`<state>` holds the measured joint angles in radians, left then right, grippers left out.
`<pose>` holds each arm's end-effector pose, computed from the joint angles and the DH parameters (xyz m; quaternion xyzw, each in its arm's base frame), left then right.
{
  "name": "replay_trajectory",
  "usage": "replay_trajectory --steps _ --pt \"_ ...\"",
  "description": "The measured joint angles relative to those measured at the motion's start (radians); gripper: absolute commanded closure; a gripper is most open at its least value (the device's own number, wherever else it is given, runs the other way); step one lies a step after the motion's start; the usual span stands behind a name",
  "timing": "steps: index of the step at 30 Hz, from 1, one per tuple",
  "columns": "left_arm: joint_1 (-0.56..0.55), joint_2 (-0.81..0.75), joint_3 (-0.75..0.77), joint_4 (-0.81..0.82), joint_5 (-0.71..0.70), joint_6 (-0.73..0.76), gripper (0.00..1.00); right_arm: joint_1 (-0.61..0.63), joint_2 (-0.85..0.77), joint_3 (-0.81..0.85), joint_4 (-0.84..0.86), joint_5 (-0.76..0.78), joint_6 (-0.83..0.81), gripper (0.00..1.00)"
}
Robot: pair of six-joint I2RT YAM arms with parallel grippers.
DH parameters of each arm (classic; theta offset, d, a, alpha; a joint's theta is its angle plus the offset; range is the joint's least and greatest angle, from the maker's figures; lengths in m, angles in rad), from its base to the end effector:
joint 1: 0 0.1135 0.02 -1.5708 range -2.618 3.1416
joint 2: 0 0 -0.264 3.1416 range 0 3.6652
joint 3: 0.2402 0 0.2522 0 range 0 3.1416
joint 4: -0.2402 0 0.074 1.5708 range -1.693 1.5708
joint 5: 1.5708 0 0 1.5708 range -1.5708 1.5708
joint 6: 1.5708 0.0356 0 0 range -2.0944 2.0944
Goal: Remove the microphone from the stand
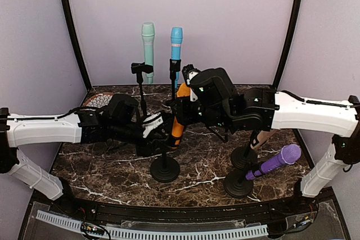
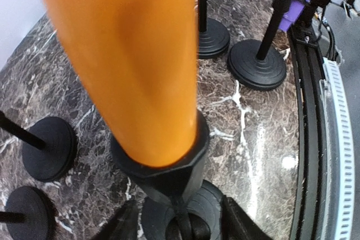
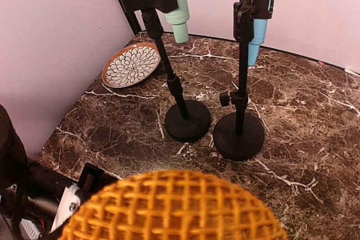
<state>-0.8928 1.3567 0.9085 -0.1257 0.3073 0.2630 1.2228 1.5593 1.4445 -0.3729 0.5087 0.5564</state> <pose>0.1806 -0.2414 0.2608 0.5354 0.6871 -0.2741 0.4076 0.1391 0.3325 0.3598 -0.1487 0.8261 0.2518 0.4817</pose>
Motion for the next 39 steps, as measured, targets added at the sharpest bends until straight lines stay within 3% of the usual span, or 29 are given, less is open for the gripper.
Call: replay_trajectory --steps 3,5,14,19,31,39 --pt "0.0 0.006 -0.002 0.002 -0.01 0.005 0.24 0.0 0.0 -0.002 0.005 0.0 -0.001 0.79" --pt "0.0 0.007 -0.003 0.003 -0.014 0.007 0.2 0.0 0.0 -0.003 0.006 0.0 -0.001 0.79" --pt "0.001 0.023 -0.009 0.007 -0.031 0.013 0.21 0.0 0.0 -0.003 0.006 -0.003 -0.001 0.8" --pt "0.001 0.052 -0.009 0.007 -0.031 0.015 0.35 0.0 -0.003 -0.011 0.016 -0.003 0.0 0.8" --pt "0.001 0.058 -0.009 0.014 0.011 0.012 0.81 -0.003 -0.015 -0.026 0.019 -0.003 0.004 0.81" --pt "0.0 0.058 -0.009 0.02 0.018 0.018 0.97 -0.02 -0.04 -0.056 0.036 -0.029 0.004 0.83"
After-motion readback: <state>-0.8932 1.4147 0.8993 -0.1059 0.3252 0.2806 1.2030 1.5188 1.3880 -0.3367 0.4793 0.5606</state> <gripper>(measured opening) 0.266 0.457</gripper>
